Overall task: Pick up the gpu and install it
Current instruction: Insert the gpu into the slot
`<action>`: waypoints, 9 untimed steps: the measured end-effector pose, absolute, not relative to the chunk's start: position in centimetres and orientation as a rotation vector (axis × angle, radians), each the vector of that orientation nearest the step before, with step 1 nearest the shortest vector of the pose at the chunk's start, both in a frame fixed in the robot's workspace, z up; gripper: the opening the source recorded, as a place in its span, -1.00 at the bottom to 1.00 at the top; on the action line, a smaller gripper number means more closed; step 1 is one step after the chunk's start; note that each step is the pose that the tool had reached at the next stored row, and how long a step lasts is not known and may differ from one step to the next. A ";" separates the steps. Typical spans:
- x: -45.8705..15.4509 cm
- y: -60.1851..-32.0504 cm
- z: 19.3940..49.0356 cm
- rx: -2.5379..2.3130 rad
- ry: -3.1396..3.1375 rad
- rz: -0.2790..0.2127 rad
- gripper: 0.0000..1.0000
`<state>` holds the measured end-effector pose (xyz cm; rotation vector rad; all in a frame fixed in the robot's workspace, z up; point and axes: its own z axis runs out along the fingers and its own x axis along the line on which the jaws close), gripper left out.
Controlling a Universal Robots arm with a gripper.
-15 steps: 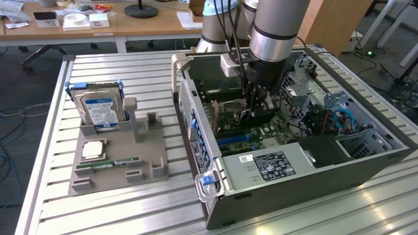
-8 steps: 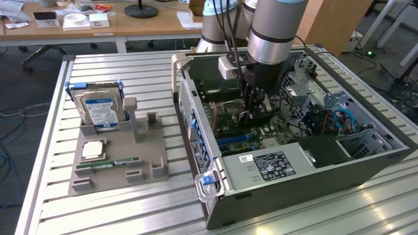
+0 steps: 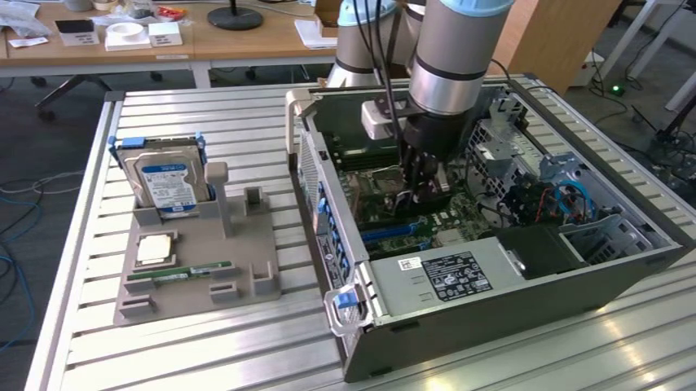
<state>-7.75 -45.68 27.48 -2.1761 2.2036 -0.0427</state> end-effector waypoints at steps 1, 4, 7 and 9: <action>-7.8 -45.7 27.4 -2.176 2.204 -0.043 -0.47; -7.8 -45.7 27.0 -2.176 2.204 -0.043 -0.47; -7.8 -45.8 26.9 -2.177 2.204 -0.043 -0.47; -7.9 -45.8 26.9 -2.176 2.204 -0.042 -0.47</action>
